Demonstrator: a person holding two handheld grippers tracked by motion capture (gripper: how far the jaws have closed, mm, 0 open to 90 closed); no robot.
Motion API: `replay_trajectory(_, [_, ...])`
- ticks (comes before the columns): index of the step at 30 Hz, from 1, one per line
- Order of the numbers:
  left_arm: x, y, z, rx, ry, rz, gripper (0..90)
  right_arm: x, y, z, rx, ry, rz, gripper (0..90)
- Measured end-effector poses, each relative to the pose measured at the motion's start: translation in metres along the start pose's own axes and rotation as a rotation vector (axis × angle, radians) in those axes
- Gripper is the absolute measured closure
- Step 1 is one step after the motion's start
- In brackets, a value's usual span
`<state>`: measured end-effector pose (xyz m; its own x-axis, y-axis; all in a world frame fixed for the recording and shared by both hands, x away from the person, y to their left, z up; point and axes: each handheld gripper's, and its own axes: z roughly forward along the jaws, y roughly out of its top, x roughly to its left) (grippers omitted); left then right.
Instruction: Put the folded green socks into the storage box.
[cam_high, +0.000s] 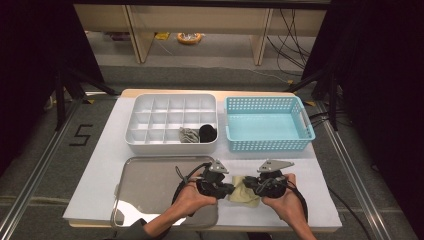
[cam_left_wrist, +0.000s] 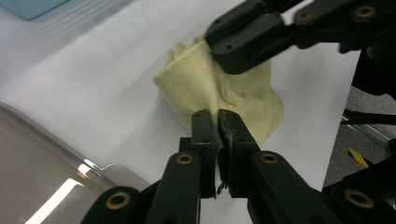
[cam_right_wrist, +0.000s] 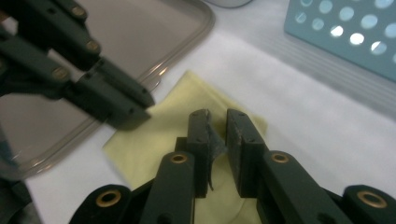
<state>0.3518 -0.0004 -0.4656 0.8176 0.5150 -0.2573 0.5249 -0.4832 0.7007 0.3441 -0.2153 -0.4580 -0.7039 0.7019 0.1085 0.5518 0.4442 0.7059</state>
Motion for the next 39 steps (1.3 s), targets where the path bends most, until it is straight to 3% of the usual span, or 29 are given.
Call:
replay_trajectory(3, [-0.001, 0.002, -0.001, -0.006, -0.003, 0.001, 85.0, -0.004, 0.005, 0.005, 0.006, -0.006, 0.012, 81.3])
replay_trajectory(4, [-0.001, 0.002, -0.001, -0.008, -0.003, -0.003, 85.2, -0.005, 0.005, 0.01, -0.025, -0.011, 0.025, 81.5])
replay_trajectory(5, [0.0, 0.002, -0.002, -0.008, -0.001, 0.004, 85.4, -0.007, 0.006, 0.009, 0.008, -0.01, 0.01, 81.7])
replay_trajectory(9, [0.001, 0.003, -0.001, -0.01, -0.004, 0.003, 86.4, -0.009, 0.003, 0.022, 0.053, -0.015, 0.024, 82.5])
replay_trajectory(10, [0.001, 0.002, 0.0, -0.007, -0.003, -0.001, 86.3, -0.01, 0.0, 0.028, 0.013, -0.022, 0.009, 82.8])
replay_trajectory(11, [0.002, 0.002, 0.0, -0.005, 0.0, -0.003, 86.0, -0.01, 0.002, 0.025, 0.043, -0.015, 0.04, 82.8])
replay_trajectory(12, [0.004, 0.001, 0.0, 0.0, 0.004, -0.012, 85.1, -0.011, 0.002, 0.024, 0.046, -0.02, 0.027, 82.7])
replay_trajectory(15, [0.006, 0.0, 0.0, 0.002, 0.016, -0.038, 77.3, -0.01, 0.002, 0.023, 0.04, -0.015, 0.028, 82.7])
replay_trajectory(17, [0.006, -0.001, 0.001, 0.015, 0.019, -0.034, 72.2, -0.01, 0.002, 0.022, 0.044, -0.019, 0.029, 82.7])
replay_trajectory(18, [0.004, -0.001, 0.002, 0.03, 0.019, -0.041, 68.6, -0.01, 0.001, 0.023, 0.042, -0.021, 0.03, 82.7])
replay_trajectory(19, [0.006, -0.002, 0.001, 0.073, 0.028, -0.015, 64.4, -0.01, 0.001, 0.023, 0.044, -0.017, 0.034, 82.7])
replay_trajectory(22, [0.007, -0.004, 0.006, 0.107, 0.045, -0.02, 57.7, -0.011, 0.0, 0.022, 0.044, -0.019, 0.022, 82.7])
replay_trajectory(23, [0.007, -0.005, 0.008, 0.112, 0.046, -0.018, 57.8, -0.01, -0.001, 0.023, 0.03, -0.019, 0.03, 82.6])
replay_trajectory(25, [0.004, -0.008, 0.014, 0.081, 0.035, -0.069, 60.3, -0.009, -0.001, 0.022, 0.033, -0.017, 0.04, 82.6])
replay_trajectory(28, [0.004, -0.007, 0.018, 0.058, 0.021, -0.077, 71.5, -0.01, -0.001, 0.021, 0.042, -0.014, 0.036, 82.5])
replay_trajectory(31, [0.005, -0.006, 0.015, 0.041, 0.02, -0.054, 82.2, -0.01, 0.0, 0.02, 0.038, -0.014, 0.033, 82.1])
replay_trajectory(35, [0.003, -0.003, 0.008, 0.021, 0.03, -0.037, 84.5, -0.008, 0.002, 0.013, 0.026, -0.007, 0.043, 82.1])
replay_trajectory(36, [0.005, -0.002, 0.005, 0.051, 0.027, 0.007, 84.6, -0.009, 0.002, 0.011, 0.01, -0.016, 0.005, 82.1])
replay_trajectory(37, [0.002, -0.002, 0.006, 0.019, 0.029, -0.028, 84.7, -0.008, 0.003, 0.009, 0.012, -0.008, 0.021, 82.1])
replay_trajectory(39, [0.002, -0.001, 0.004, 0.024, 0.026, -0.015, 84.8, -0.004, 0.001, 0.003, -0.002, -0.003, 0.034, 82.1])
